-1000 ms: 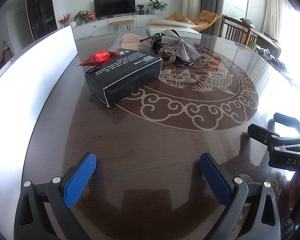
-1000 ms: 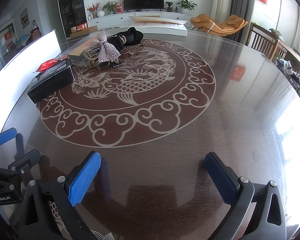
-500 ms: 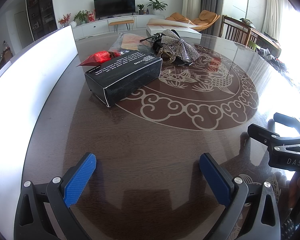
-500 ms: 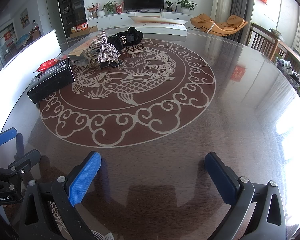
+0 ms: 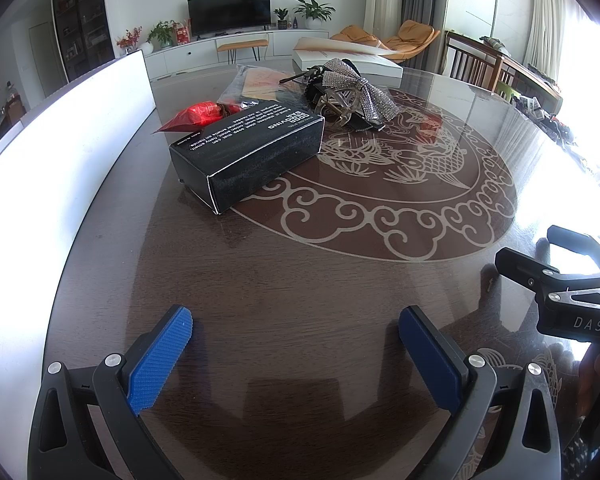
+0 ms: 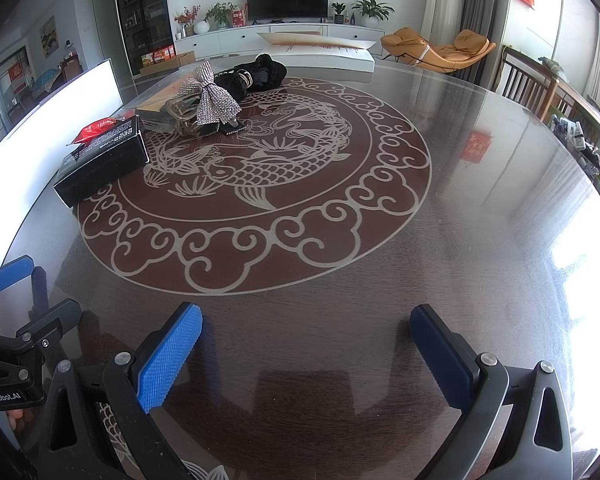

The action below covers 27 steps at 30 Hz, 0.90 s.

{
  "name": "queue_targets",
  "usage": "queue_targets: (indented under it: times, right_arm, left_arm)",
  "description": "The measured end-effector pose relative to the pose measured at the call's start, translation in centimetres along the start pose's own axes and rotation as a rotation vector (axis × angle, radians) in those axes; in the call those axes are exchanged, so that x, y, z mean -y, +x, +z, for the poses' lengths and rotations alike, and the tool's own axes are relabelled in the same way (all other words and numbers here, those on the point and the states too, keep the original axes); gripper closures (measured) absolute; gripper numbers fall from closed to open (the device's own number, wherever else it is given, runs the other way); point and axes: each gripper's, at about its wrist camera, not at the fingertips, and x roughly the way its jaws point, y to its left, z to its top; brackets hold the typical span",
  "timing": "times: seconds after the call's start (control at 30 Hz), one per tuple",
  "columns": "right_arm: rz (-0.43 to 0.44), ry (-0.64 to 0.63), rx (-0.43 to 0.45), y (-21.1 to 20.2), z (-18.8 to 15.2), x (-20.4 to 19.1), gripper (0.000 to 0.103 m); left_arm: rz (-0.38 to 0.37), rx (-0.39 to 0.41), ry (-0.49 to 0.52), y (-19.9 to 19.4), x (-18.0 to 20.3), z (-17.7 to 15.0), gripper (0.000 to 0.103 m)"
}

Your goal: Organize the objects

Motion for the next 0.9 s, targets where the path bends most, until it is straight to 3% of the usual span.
queue_targets:
  times: [0.4, 0.57, 0.73, 0.9]
  right_arm:
    - [0.000, 0.000, 0.000, 0.0, 0.0, 0.0, 0.000]
    - [0.000, 0.000, 0.000, 0.0, 0.0, 0.0, 0.000]
    - [0.000, 0.000, 0.000, 0.0, 0.0, 0.0, 0.000]
    - [0.000, -0.001, 0.000, 0.0, 0.0, 0.0, 0.000]
  left_arm:
    - [-0.012, -0.018, 0.002, -0.9, 0.2, -0.8, 0.000]
    - [-0.038, 0.127, -0.030, -5.7, -0.3, -3.3, 0.000]
    - [-0.047, 0.133, -0.071, -8.4, -3.0, -6.3, 0.000]
    - [-0.078, 0.188, -0.119, -9.8, -5.0, -7.9, 0.000]
